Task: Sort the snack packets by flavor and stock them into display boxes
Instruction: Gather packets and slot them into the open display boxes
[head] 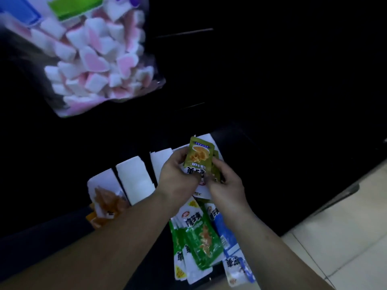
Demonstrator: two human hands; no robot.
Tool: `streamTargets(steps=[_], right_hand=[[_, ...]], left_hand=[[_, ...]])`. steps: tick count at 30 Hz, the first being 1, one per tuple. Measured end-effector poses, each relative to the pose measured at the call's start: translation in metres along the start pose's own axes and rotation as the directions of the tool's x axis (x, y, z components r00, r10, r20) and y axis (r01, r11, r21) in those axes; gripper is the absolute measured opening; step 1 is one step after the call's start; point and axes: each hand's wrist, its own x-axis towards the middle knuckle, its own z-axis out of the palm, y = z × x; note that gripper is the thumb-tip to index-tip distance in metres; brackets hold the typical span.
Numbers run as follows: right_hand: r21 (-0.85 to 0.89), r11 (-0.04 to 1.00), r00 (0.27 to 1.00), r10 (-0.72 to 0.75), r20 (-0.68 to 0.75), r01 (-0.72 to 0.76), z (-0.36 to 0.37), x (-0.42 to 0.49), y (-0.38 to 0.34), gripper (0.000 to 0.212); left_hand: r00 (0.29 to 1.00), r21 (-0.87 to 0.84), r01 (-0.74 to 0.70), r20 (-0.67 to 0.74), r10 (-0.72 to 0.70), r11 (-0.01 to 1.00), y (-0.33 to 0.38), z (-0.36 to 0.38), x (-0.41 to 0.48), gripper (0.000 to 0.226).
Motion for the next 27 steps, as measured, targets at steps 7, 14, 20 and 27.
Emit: streamTargets(steps=[7,14,20,27], right_hand=[[-0.138,0.990,0.999,-0.036,0.000,0.035,-0.020,0.017,0.017,0.038],[-0.187,0.970,0.987,-0.160,-0.027,0.152,-0.026,0.018,0.012,0.031],[-0.114,0.992,0.994,-0.038,0.103,0.050,-0.018,0.027,0.014,0.035],[-0.130,0.989,0.989,0.090,0.113,-0.075,-0.014,0.030,0.030,0.032]], left_hand=[[0.997,-0.138,0.030,-0.068,-0.040,0.990,-0.026,0.021,0.001,0.052],[0.998,-0.182,-0.058,-0.038,0.052,0.982,-0.023,0.026,0.007,0.055],[0.990,-0.148,-0.073,-0.127,0.054,0.986,-0.033,0.035,0.019,0.054],[0.989,-0.093,-0.045,-0.142,0.032,0.995,-0.048,0.034,0.022,0.053]])
